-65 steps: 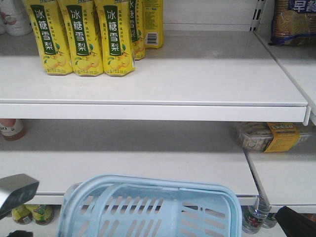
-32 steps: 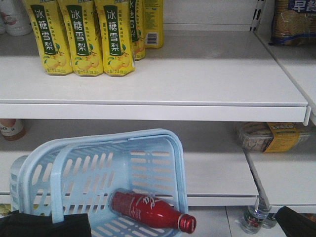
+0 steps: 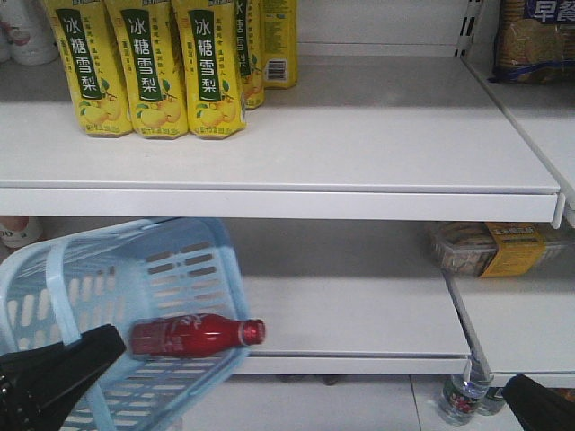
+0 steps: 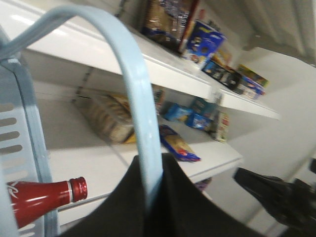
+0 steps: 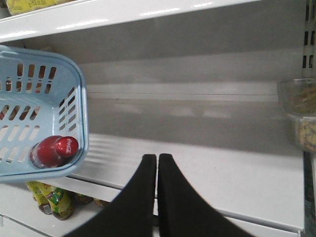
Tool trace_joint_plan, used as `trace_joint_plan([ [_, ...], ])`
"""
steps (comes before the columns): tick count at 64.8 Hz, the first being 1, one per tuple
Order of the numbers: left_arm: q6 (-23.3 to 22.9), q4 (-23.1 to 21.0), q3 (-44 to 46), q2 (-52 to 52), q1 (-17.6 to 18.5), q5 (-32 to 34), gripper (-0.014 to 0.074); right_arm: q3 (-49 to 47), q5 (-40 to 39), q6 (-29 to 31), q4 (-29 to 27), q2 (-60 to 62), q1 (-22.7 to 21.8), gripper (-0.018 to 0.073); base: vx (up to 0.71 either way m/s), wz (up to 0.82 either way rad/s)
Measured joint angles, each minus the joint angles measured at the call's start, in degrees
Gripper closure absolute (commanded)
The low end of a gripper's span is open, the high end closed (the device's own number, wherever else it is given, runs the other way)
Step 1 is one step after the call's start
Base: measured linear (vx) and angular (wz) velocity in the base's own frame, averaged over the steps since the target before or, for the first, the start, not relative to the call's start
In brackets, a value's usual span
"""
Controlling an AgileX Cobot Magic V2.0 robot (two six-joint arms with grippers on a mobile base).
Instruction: Place coke in basket with both arms
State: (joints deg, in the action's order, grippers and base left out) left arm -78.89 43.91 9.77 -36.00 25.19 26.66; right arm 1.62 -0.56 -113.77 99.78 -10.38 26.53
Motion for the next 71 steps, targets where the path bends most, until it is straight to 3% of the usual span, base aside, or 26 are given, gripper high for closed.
trace_joint_plan([
  [9, 11.2, -13.7, -1.0, 0.0, 0.0, -9.5, 0.0601, 0.0, 0.0, 0.0, 0.0, 0.0, 0.0, 0.0564, 0.0, 0.0],
  [18, 23.8, -23.4, -1.0, 0.1, 0.0, -15.4, 0.0601, 0.0, 0.0, 0.0, 0.0, 0.0, 0.0, 0.0564, 0.0, 0.0],
  [26, 33.3, -27.0, -1.0, 0.1, 0.0, -18.6, 0.0601, 0.0, 0.0, 0.0, 0.0, 0.0, 0.0, 0.0564, 0.0, 0.0],
  [33, 38.5, -29.5, -1.0, 1.8, 0.0, -20.8, 0.0601, 0.0, 0.0, 0.0, 0.0, 0.0, 0.0, 0.0564, 0.0, 0.0],
  [45, 44.3, -36.9, -1.0, 9.4, 0.0, -25.0, 0.0601, 0.0, 0.0, 0.0, 0.0, 0.0, 0.0, 0.0564, 0.0, 0.0],
  [56, 49.4, -39.8, -1.0, 17.6, 0.0, -28.5, 0.0601, 0.0, 0.0, 0.0, 0.0, 0.0, 0.0, 0.0564, 0.0, 0.0],
  [71, 60.6, -44.7, -1.0, 25.0, -2.4, -33.4, 0.0601, 0.0, 0.0, 0.0, 0.0, 0.0, 0.0, 0.0564, 0.0, 0.0],
])
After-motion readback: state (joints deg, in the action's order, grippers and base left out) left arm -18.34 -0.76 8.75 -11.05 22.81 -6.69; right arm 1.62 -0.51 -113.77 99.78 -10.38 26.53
